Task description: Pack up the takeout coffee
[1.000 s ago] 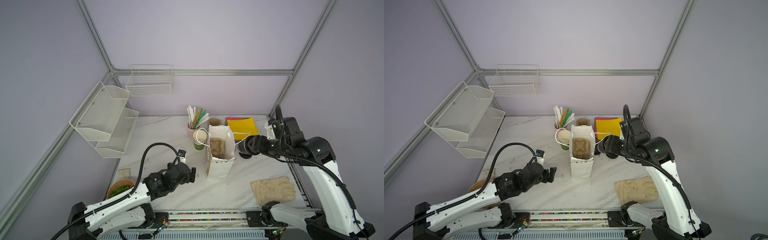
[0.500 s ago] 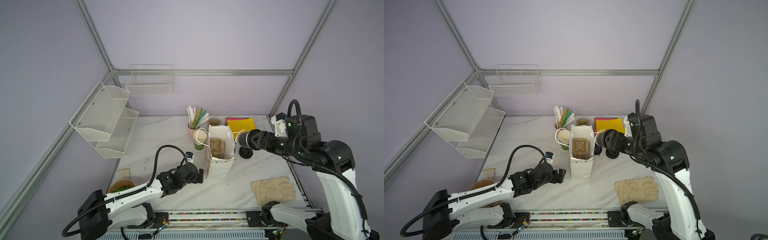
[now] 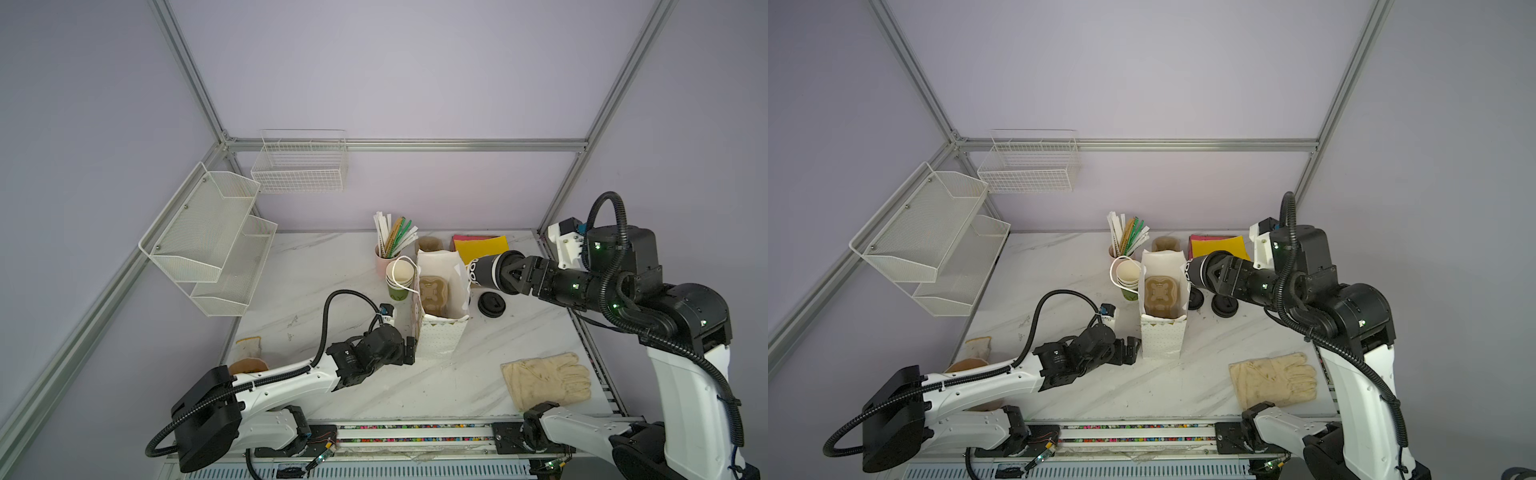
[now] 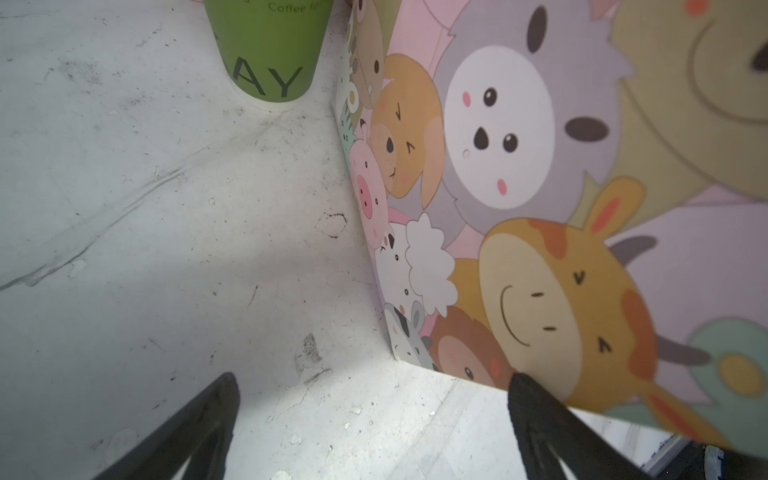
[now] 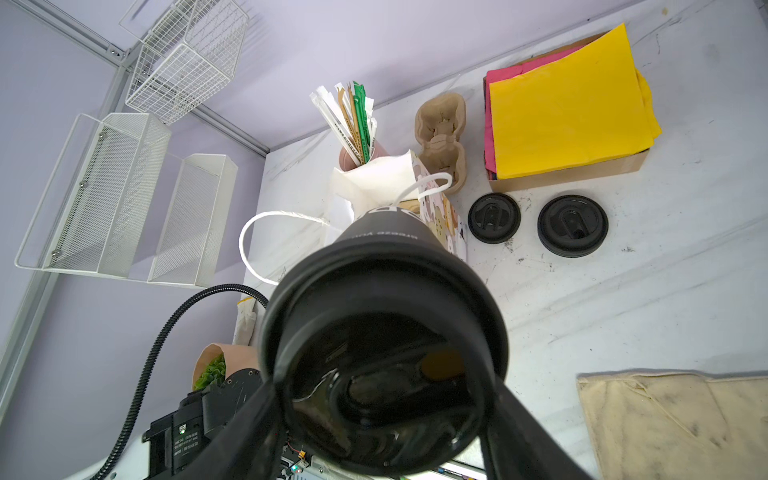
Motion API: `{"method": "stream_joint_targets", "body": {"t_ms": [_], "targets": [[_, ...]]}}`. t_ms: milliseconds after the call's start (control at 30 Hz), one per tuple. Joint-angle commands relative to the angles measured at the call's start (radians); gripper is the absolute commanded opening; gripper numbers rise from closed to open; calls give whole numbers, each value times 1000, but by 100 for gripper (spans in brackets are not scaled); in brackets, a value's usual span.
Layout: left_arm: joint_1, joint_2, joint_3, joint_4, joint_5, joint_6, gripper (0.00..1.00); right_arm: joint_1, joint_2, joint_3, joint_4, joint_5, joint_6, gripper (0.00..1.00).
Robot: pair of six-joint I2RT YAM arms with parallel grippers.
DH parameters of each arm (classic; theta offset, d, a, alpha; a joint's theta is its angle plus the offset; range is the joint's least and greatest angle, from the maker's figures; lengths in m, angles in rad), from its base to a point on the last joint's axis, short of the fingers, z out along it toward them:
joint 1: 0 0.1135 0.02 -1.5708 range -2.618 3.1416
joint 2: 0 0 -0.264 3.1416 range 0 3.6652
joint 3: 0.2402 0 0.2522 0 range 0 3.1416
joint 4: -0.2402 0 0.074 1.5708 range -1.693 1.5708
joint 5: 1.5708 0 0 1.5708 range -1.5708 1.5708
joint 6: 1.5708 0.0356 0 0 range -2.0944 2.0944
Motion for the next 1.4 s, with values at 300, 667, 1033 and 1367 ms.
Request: {"method": "stream_joint_targets", "body": {"t_ms": [300,667,1033,1367], "targets": [[9,-41,-107,45,-74,-19,100,3,31,39,-20,-38,-11,70],[11,8,-132,105,-101,-9,100,4,76,49,-18,-68,-20,71],[17,19,-178,172,-126,8,100,4,78,99,-18,-83,-18,71],[22,122,-137,242,-106,21,100,4,61,89,-18,-101,-9,71]]}}
